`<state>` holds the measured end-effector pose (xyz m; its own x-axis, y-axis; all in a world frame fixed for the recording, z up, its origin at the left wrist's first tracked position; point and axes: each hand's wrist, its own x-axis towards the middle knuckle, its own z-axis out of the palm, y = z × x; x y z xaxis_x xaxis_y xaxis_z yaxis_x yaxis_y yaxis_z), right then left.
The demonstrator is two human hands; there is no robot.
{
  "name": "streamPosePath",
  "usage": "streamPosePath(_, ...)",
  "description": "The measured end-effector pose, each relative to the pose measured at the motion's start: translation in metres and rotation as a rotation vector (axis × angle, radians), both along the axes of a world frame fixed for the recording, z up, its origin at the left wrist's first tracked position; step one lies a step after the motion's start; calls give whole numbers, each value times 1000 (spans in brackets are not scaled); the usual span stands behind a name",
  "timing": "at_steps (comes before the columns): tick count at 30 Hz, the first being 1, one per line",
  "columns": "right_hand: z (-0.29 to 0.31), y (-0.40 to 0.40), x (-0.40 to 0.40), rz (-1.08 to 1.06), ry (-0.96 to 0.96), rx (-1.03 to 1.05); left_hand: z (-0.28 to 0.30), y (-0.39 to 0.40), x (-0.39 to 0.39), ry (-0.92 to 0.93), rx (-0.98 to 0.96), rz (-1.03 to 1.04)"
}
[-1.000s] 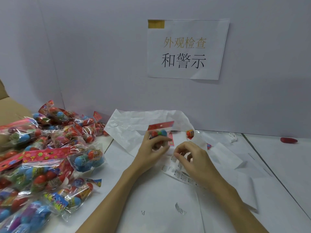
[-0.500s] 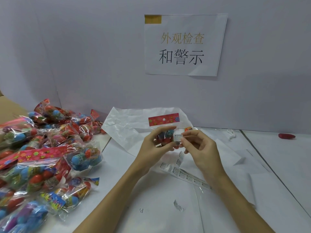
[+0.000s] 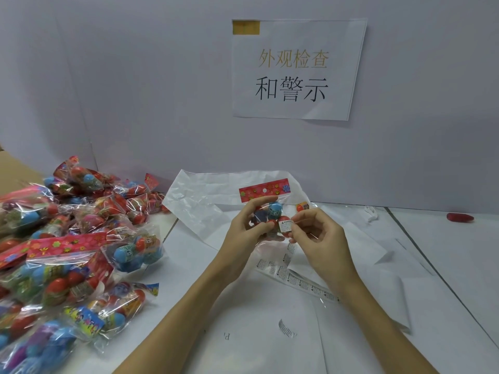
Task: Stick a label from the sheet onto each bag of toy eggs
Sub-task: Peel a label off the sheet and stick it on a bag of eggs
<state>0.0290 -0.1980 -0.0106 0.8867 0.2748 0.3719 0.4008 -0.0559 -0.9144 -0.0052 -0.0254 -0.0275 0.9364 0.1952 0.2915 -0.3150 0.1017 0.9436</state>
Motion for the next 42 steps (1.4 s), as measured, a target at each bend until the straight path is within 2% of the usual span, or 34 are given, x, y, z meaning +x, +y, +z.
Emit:
streamPosePath(16, 1, 2, -5, -11, -17, -47, 5, -3, -7, -61, 83, 111)
streamPosePath(22, 0, 6, -10, -222, -81, -236, 3, -11, -9, -92, 191, 123)
streamPosePath(25, -5, 7, -9, -300, -126, -376, 1, -12, -8, -78, 206, 127)
streamPosePath(27, -6, 4, -5, -305, -83, -423, 2, -8, -7, -71, 180, 123)
streamPosePath(29, -6, 3, -2, -182, 77, -316, 4, -7, -8, -70, 127, 92)
streamPosePath(32, -6, 6, -2, 31, 325, 13, 8, -8, -9, -73, 66, 56)
streamPosePath(36, -3, 5, -1, 128, 554, 370, 9, -6, -6, -98, -129, -35)
streamPosePath(38, -2, 3, 1, 89, 526, 376, 9, -6, -4, -81, -135, -3)
streamPosePath(42, -1, 0, 1, -9, 264, 188, 12, 0, -3, 41, -262, 213)
